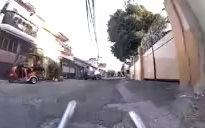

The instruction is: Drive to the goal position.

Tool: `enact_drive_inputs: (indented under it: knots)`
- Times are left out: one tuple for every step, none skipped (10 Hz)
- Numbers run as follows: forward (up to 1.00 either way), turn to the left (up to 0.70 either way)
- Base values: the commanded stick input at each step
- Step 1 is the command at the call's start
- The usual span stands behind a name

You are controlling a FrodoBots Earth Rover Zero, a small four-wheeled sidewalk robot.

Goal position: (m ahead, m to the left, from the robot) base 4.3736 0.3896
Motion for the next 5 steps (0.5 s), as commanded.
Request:
enact_drive_inputs:
  knots:
    - [0.85, 0.00]
    - [0.85, 0.00]
    - [0.85, 0.00]
    - [0.85, 0.00]
    - [0.85, 0.00]
